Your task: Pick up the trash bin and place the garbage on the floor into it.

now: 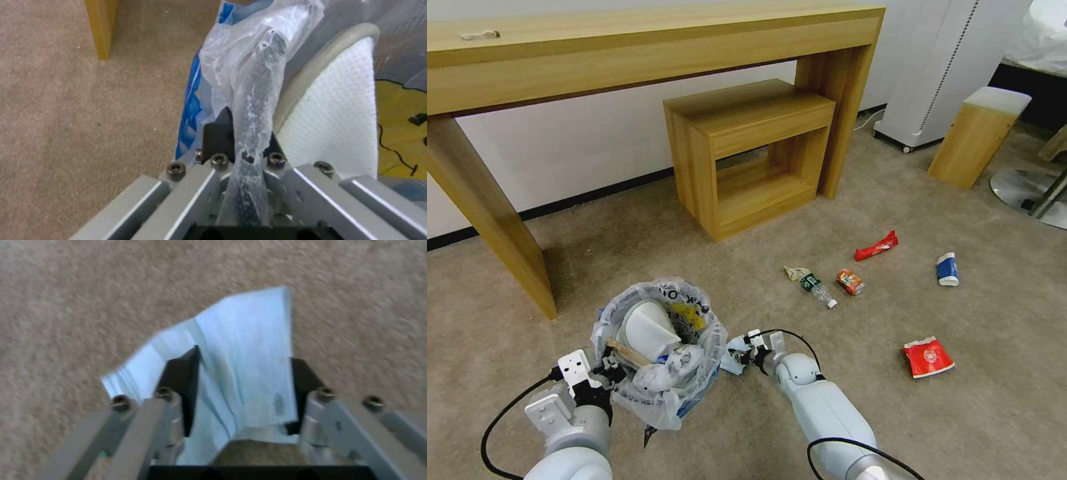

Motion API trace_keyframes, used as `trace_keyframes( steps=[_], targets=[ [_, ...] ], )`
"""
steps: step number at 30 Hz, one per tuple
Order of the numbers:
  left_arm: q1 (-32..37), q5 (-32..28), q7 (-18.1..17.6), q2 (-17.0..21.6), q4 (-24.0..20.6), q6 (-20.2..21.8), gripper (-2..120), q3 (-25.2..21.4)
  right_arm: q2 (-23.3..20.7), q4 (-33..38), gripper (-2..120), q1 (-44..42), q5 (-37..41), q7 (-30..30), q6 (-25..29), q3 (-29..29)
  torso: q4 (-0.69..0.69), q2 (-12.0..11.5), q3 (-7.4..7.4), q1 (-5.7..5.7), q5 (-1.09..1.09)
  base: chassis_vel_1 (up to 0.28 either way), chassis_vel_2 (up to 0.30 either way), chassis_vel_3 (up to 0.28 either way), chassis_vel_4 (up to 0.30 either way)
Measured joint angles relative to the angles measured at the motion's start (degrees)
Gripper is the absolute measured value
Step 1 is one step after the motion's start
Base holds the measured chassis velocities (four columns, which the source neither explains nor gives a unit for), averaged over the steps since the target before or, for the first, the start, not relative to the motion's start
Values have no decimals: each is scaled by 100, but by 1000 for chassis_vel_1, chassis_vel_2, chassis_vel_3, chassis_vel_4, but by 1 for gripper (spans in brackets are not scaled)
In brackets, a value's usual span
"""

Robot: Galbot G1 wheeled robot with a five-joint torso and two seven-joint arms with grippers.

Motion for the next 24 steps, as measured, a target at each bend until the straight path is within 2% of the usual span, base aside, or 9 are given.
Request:
trace_keyframes(
  steps=[3,6,7,10,16,19,21,22,24],
  targets=[
    [-9,0,0,-4,4,0,0,11,-48,-1,31,-27,-18,1,33,3,0,0,0,0,0,0,0,0,0],
    [-21,0,0,-11,20,-2,0,29,-113,98,18,-84,23,41,80,2,0,0,0,0,0,0,0,0,0],
    [-21,0,0,-11,20,-2,0,29,-113,98,18,-84,23,41,80,2,0,0,0,0,0,0,0,0,0],
    [-23,2,0,-14,23,-3,0,38,-160,227,3,-137,141,115,237,-31,0,0,0,0,0,0,0,0,0],
    [-21,2,0,-3,23,-13,0,25,-284,544,0,-243,385,172,346,-85,0,0,0,0,1,0,0,0,0],
    [-20,1,0,1,24,-16,0,25,-474,972,0,-413,629,190,424,-159,0,0,0,0,1,0,0,0,0],
    [-34,-6,2,12,32,-18,0,25,-804,1775,0,-681,1138,141,647,-260,-1,0,1,0,1,0,0,0,0],
    [-34,-6,2,12,32,-18,0,25,-804,1775,0,-681,1138,141,647,-260,-1,0,1,0,1,0,0,0,0],
    [-50,-8,4,14,66,-22,0,31,-1094,2633,0,-901,1517,-163,1016,-277,-1,0,1,0,1,0,0,0,0]
  ],
)
